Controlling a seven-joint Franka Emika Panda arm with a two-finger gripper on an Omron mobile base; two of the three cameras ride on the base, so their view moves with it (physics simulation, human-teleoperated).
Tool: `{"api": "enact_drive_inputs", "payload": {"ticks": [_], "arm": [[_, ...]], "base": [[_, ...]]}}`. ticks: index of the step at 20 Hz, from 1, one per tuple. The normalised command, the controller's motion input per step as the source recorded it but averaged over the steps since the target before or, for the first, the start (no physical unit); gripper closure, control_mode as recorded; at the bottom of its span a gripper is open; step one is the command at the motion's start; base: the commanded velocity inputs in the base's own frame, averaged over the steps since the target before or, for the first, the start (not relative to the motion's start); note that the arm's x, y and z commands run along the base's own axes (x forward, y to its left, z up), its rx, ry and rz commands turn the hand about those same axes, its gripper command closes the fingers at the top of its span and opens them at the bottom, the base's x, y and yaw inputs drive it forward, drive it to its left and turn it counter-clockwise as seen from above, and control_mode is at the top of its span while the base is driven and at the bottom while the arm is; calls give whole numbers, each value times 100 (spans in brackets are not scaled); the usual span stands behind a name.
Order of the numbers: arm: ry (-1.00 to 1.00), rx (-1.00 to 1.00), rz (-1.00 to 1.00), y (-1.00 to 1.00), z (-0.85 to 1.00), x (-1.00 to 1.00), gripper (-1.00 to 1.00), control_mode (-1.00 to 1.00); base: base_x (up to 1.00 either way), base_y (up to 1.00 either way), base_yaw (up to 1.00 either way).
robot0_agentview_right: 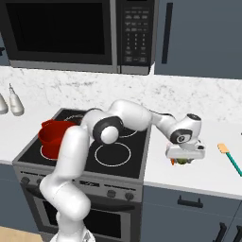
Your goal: Put the lime and carrot in the pot. Retrieve the spatula and lightly stir the vegetables in the pot.
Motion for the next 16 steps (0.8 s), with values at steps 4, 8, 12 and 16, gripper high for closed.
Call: {"api": "enact_drive_inputs", "payload": {"ticks": [4,8,12,16], "arm": [[-7,0,10,79,83,-79,100,-100],[-7,0,16,100,91,-100,100,-100],[0,0,21,100,68,-78,100,-100],[8,2,21,100,52,-20,100,-100]], "base": [[0,0,0],[0,0,0],[0,0,0],[0,0,0]]}}
